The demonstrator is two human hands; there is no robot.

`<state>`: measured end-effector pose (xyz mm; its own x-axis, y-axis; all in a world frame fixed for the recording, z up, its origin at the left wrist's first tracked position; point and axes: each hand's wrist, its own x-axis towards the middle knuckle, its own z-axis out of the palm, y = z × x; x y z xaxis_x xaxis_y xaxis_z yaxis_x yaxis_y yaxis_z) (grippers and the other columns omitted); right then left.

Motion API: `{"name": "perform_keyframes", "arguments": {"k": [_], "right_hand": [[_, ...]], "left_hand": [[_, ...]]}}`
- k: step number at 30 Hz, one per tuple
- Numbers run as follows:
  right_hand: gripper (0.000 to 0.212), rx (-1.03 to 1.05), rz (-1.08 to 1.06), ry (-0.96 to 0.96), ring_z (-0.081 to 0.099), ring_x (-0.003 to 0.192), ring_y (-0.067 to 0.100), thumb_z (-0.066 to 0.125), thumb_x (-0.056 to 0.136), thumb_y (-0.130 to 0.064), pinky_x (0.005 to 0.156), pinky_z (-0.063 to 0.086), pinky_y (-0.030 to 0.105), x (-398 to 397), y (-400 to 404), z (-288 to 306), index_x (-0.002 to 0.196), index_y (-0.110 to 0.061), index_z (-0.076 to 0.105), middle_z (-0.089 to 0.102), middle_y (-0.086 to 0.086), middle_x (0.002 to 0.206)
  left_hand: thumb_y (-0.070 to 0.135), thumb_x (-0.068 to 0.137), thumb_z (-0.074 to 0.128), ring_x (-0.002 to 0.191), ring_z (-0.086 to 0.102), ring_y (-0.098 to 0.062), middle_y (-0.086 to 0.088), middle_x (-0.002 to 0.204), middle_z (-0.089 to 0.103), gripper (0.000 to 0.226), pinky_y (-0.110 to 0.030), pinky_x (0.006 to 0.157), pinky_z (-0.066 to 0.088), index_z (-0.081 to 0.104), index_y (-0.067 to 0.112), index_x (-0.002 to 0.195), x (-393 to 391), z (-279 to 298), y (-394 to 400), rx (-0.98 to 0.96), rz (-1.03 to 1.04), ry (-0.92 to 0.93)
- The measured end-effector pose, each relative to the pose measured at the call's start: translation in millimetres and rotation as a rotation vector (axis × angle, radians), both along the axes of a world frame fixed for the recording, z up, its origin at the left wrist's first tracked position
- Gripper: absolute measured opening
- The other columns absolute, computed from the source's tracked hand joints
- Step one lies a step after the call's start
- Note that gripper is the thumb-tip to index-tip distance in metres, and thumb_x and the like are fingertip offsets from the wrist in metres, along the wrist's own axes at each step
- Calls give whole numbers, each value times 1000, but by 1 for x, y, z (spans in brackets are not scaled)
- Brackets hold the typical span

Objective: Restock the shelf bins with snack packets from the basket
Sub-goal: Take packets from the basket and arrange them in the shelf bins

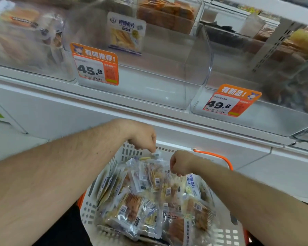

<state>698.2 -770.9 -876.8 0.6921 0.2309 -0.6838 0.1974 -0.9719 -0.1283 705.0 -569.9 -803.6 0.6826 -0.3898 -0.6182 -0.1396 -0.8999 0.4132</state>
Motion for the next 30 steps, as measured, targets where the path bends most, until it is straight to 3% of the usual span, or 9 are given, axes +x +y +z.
{"name": "perform_keyframes", "arguments": {"k": [7,9,13,16,19,21,24,27,30], "right_hand": [[13,351,131,-243,60,72,-7,66,81,-6,70,50,16,-1,-17,92,81,-12,77,72,-7,87],[17,538,67,-261,65,73,0,63,71,-4,69,52,20,-4,-18,114,69,-14,76,74,-3,86],[17,899,-146,-215,70,86,30,56,51,-12,75,54,36,-13,-21,147,50,-20,71,74,2,81],[16,1141,-279,-168,71,78,32,58,54,-3,81,56,44,-13,-28,152,51,-10,72,71,9,75],[19,1264,-407,-190,70,68,25,56,61,-1,65,56,28,-10,-34,156,52,-7,72,69,13,70],[16,1260,-482,-232,69,64,22,61,65,0,62,54,25,-7,-40,158,54,-5,72,69,14,68],[21,1091,-460,-374,62,60,17,65,77,10,67,53,33,-2,-49,159,59,-1,66,63,10,61],[37,889,-391,-607,40,51,10,69,78,1,56,38,26,-3,-55,168,50,-13,49,43,-3,50],[41,709,-364,-931,32,54,18,68,74,-11,54,31,31,-6,-57,182,53,-16,34,34,-3,50]], "left_hand": [[41,98,54,88,63,-15,0,110,63,30,-30,75,50,61,18,116,-8,13,2,-83,160,24],[48,99,50,91,63,-16,-1,113,61,40,-30,77,51,56,15,121,-11,14,-2,-199,307,72],[53,98,47,106,63,-20,-3,122,57,50,-39,97,53,50,19,133,-19,17,-12,-473,554,218],[33,99,56,96,65,-19,0,104,64,26,-41,94,54,58,18,120,-20,20,-18,-743,694,329],[4,92,64,79,66,-15,-1,83,72,25,-34,80,58,60,16,113,-15,21,-20,-912,833,324],[-2,91,63,71,65,-14,-3,76,73,25,-25,66,54,60,15,109,-12,26,-21,-934,861,263],[-6,87,66,65,65,-11,-4,75,71,24,-20,57,51,60,12,100,-9,42,-27,-958,866,130],[-9,82,70,53,62,-7,-2,63,67,19,-18,52,49,60,8,83,-9,66,-36,-940,783,-69],[-4,77,77,57,59,-10,-1,61,62,20,-19,54,48,63,9,74,-11,91,-43,-882,678,-258]]}}
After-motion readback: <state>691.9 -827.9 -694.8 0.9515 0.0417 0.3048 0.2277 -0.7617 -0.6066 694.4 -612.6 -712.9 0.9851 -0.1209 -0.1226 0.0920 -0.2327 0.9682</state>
